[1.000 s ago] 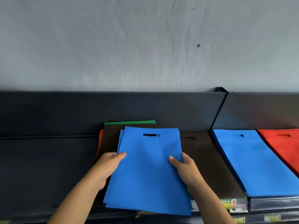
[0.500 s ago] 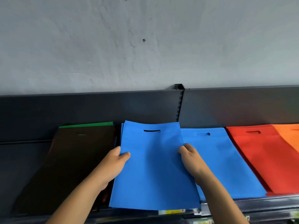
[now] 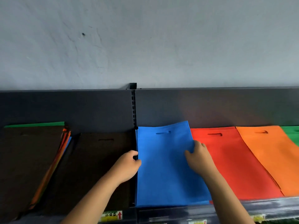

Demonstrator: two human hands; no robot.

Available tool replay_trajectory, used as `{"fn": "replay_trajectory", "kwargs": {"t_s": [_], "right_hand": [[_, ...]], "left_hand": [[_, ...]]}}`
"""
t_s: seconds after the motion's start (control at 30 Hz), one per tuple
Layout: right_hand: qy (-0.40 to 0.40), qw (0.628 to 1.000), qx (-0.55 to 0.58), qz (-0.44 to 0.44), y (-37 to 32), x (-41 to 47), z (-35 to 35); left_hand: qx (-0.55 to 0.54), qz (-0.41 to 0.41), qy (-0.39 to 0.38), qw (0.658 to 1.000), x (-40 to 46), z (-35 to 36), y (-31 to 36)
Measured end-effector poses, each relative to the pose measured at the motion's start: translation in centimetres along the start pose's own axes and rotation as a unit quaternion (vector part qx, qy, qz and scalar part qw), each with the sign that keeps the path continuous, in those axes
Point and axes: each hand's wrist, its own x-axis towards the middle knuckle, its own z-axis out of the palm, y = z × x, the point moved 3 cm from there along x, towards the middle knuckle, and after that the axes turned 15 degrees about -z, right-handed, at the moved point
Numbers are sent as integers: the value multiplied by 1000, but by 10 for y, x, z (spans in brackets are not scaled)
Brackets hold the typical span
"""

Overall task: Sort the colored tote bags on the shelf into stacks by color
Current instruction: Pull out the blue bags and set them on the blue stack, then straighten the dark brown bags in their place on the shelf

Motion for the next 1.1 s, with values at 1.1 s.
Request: {"fn": "replay_trajectory", "kwargs": {"t_s": [1.1], "right_hand": [[-89,961,261,18,-77,0,100]], "left_hand": [[-50,-94,246,963,-11,-121,-112]]}}
